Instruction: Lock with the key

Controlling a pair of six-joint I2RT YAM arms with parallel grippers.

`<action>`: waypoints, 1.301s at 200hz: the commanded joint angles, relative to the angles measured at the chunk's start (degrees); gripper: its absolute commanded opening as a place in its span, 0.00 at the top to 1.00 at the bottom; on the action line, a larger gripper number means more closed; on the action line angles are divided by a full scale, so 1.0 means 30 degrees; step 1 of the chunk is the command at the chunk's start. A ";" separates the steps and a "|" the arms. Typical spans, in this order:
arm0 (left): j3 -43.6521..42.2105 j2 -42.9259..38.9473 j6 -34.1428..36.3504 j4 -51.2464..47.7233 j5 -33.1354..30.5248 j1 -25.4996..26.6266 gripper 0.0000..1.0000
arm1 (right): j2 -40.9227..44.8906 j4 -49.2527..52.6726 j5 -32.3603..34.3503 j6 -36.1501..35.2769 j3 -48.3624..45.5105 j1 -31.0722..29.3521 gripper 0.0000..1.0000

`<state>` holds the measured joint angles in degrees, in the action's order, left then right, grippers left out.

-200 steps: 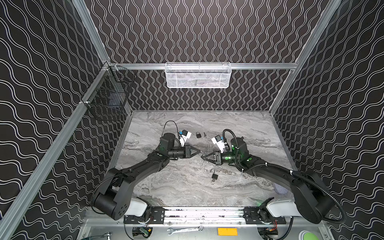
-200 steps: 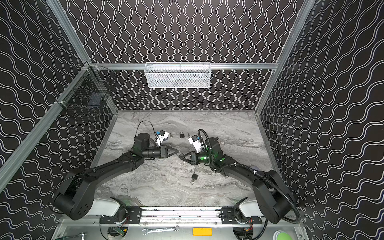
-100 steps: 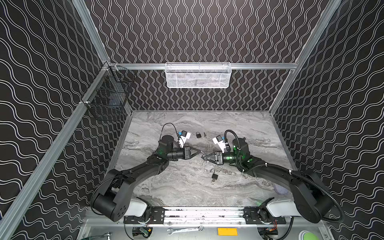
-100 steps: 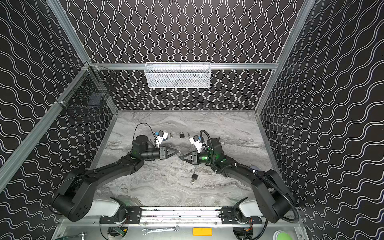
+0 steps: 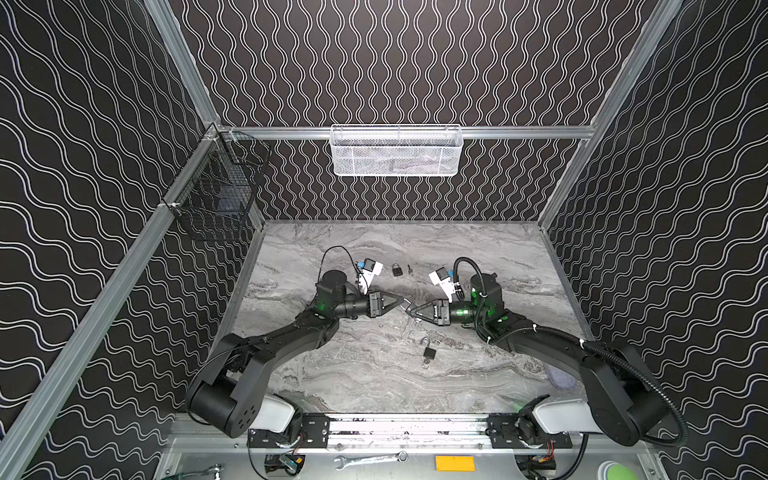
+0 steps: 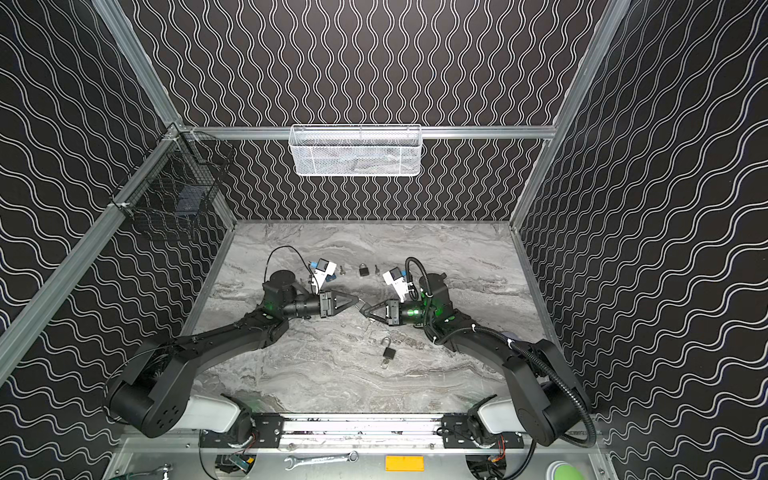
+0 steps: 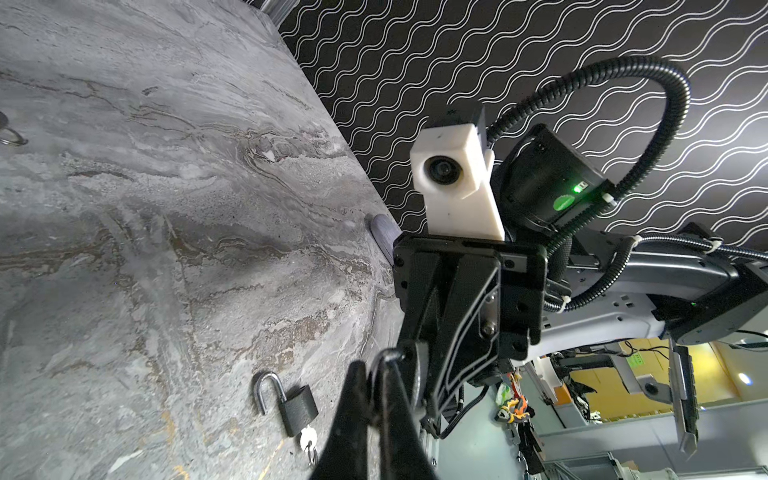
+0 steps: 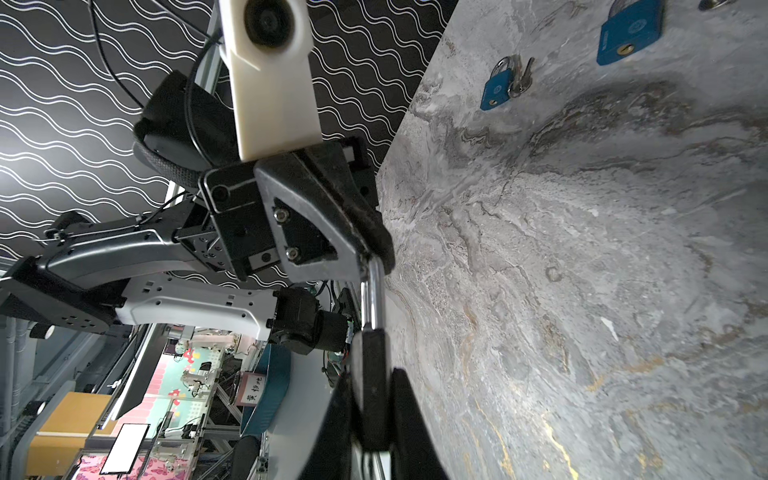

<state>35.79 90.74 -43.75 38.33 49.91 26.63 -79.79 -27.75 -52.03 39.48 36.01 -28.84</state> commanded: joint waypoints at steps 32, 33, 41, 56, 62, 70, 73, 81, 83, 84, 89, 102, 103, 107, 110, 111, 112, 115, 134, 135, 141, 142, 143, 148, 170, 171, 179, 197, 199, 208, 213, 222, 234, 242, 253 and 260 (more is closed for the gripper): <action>0.0286 0.0410 -0.0574 0.3475 0.2272 0.0215 1.00 | -0.0399 -0.0375 0.0287 0.1096 0.0063 0.0500 1.00; 0.0286 0.0433 -0.0599 0.3509 0.2281 0.0224 1.00 | -0.0392 -0.0368 0.0275 0.1086 0.0080 0.0501 1.00; 0.0281 0.0582 -0.0683 0.3773 0.2336 0.0285 1.00 | -0.0379 -0.0255 0.0234 0.1018 0.0180 0.0531 1.00; 0.0350 0.0922 -0.0926 0.4119 0.2425 0.0403 1.00 | -0.0383 -0.0210 0.0059 0.0949 0.0283 0.0616 1.00; 0.0374 0.1073 -0.1021 0.4313 0.2499 0.0467 1.00 | -0.0384 0.0017 0.0025 0.0765 0.0394 0.0616 1.00; 0.0360 0.1208 -0.1163 0.4556 0.2495 0.0592 1.00 | -0.0386 0.0297 0.0058 0.0564 0.0517 0.0660 1.00; 0.0398 0.1254 -0.1199 0.4567 0.2516 0.0626 1.00 | -0.0372 0.0407 0.0099 0.0507 0.0548 0.0657 1.00; 0.0421 0.1305 -0.1205 0.4583 0.2520 0.0730 1.00 | -0.0414 0.0496 0.0125 0.0363 0.0594 0.0677 1.00; 0.0415 0.1321 -0.1179 0.4587 0.2501 0.0753 1.00 | -0.0437 0.0491 0.0097 0.0349 0.0609 0.0685 1.00; 0.0424 0.1314 -0.1164 0.4592 0.2483 0.0757 1.00 | -0.0441 0.0505 0.0092 0.0332 0.0616 0.0681 1.00; 0.0460 0.1292 -0.1135 0.4498 0.2454 0.0838 1.00 | -0.0445 0.0630 0.0102 0.0243 0.0651 0.0704 1.00; 0.0594 0.1174 -0.0666 0.3600 0.2255 0.0882 1.00 | -0.0401 0.1361 0.0443 -0.0179 0.0770 0.0725 1.00; 0.0601 0.1167 -0.0615 0.3542 0.2243 0.0895 1.00 | -0.0394 0.1394 0.0456 -0.0196 0.0770 0.0716 1.00; 0.0630 0.1118 -0.0505 0.3358 0.2220 0.0905 1.00 | -0.0387 0.1410 0.0504 -0.0235 0.0730 0.0722 1.00; 0.0655 0.1107 -0.0418 0.3245 0.2222 0.0893 1.00 | -0.0383 0.1333 0.0473 -0.0197 0.0699 0.0735 1.00; 0.0676 0.1104 -0.0374 0.3204 0.2226 0.0900 1.00 | -0.0384 0.1307 0.0456 -0.0205 0.0691 0.0765 1.00; 0.0686 0.1088 -0.0337 0.3139 0.2228 0.0889 1.00 | -0.0385 0.1279 0.0433 -0.0194 0.0672 0.0795 1.00; 0.0728 0.1081 -0.0243 0.2976 0.2252 0.0920 1.00 | -0.0386 0.1178 0.0376 -0.0162 0.0615 0.0795 1.00; 0.1103 0.1127 0.0285 0.2052 0.2320 0.1052 1.00 | -0.0499 0.0554 -0.0050 0.0021 0.0473 0.0925 1.00; 0.1149 0.1129 0.0329 0.1992 0.2319 0.1083 1.00 | -0.0501 0.0580 -0.0040 -0.0008 0.0490 0.0934 1.00; 0.1250 0.1195 0.0491 0.1751 0.2315 0.1174 1.00 | -0.0539 0.0822 0.0012 -0.0197 0.0599 0.0915 1.00; 0.1281 0.1192 0.0505 0.1695 0.2317 0.1202 1.00 | -0.0550 0.0846 0.0006 -0.0234 0.0626 0.0914 1.00; 0.1297 0.1205 0.0512 0.1667 0.2318 0.1216 1.00 | -0.0571 0.0888 0.0003 -0.0252 0.0640 0.0913 1.00; 0.1365 0.1245 0.0545 0.1569 0.2347 0.1304 1.00 | -0.0633 0.1056 0.0000 -0.0377 0.0741 0.0946 1.00; 0.1377 0.1312 0.0441 0.1672 0.2326 0.1508 1.00 | -0.0876 0.1314 -0.0130 -0.0743 0.1142 0.1175 1.00; 0.1374 0.1309 0.0436 0.1670 0.2337 0.1501 1.00 | -0.0880 0.1312 -0.0153 -0.0741 0.1146 0.1176 1.00; 0.1332 0.1312 0.0324 0.1805 0.2333 0.1498 1.00 | -0.0958 0.1183 -0.0165 -0.0626 0.1204 0.1148 1.00; 0.1297 0.1278 0.0285 0.1787 0.2333 0.1515 1.00 | -0.1074 0.1304 -0.0383 -0.0785 0.1436 0.1900 1.00; 0.1286 0.1277 0.0300 0.1764 0.2329 0.1521 1.00 | -0.1085 0.1316 -0.0360 -0.0810 0.1442 0.1928 1.00; 0.1283 0.1222 0.0366 0.1657 0.2318 0.1535 1.00 | -0.1073 0.1360 -0.0366 -0.0844 0.1488 0.2066 1.00; 0.1273 0.1197 0.0400 0.1592 0.2318 0.1523 1.00 | -0.1057 0.1314 -0.0395 -0.0823 0.1474 0.2152 1.00; 0.1310 0.1161 0.0432 0.1491 0.2307 0.1545 1.00 | -0.1029 0.1126 -0.0410 -0.0744 0.1445 0.2252 1.00; 0.1310 0.1133 0.0487 0.1405 0.2362 0.1530 1.00 | -0.1038 0.1068 -0.0489 -0.0740 0.1487 0.2348 1.00; 0.1319 0.1164 0.0435 0.1434 0.2408 0.1580 1.00 | -0.1131 0.1145 -0.0525 -0.0788 0.1575 0.2369 1.00; 0.1312 0.1131 0.0404 0.1483 0.2437 0.1638 1.00 | -0.1255 0.1056 -0.0576 -0.0815 0.1642 0.2370 1.00; 0.1335 0.1131 0.0399 0.1469 0.2413 0.1678 1.00 | -0.1340 0.0995 -0.0593 -0.0813 0.1704 0.2377 1.00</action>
<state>39.33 94.65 -43.20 40.18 46.70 30.46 -82.94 -22.63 -62.17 36.51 40.05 -22.15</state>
